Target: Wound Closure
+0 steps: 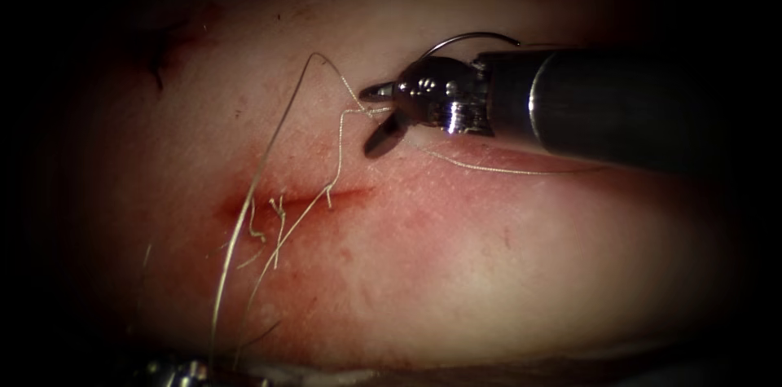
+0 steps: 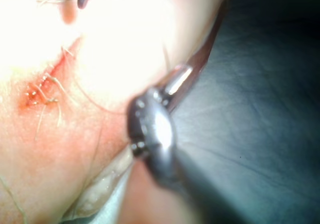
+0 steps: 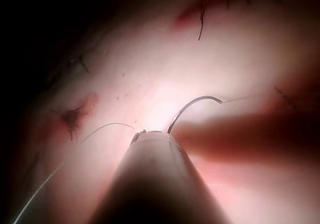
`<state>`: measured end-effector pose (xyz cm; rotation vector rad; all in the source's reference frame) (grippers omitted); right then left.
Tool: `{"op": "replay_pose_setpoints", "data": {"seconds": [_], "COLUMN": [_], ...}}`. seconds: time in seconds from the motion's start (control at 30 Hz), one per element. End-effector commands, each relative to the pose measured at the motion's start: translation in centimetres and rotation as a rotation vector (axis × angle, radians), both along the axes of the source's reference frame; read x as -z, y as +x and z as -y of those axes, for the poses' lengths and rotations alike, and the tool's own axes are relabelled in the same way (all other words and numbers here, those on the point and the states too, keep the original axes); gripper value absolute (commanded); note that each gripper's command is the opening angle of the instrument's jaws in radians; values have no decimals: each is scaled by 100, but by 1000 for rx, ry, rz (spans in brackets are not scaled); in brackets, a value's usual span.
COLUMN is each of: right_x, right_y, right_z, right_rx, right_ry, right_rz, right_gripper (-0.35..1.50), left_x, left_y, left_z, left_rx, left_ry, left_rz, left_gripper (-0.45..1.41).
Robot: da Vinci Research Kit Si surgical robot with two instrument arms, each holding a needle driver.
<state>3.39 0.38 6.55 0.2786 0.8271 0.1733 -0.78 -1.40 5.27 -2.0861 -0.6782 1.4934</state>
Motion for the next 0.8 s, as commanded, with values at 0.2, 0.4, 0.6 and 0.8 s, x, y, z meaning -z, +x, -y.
{"op": "replay_pose_setpoints", "data": {"seconds": [0.2,0.4,0.6,0.8], "right_x": [2,-8,-12,-5], "right_y": [22,50,67,75], "right_z": [46,69,83,107], "right_rx": [-137,-266,-271,-257], "right_ry": [29,8,1,2], "right_rz": [-154,-241,-263,-288], "right_gripper": [147,145,143,143], "left_x": [33,76,89,73], "left_y": [-8,-30,-55,-62], "left_z": [-16,-26,-39,-53], "left_rx": [3,-13,-23,-26], "left_ry": [-12,-16,-21,-23], "left_rz": [20,65,101,110], "left_gripper": [-45,-45,-45,-45]}}
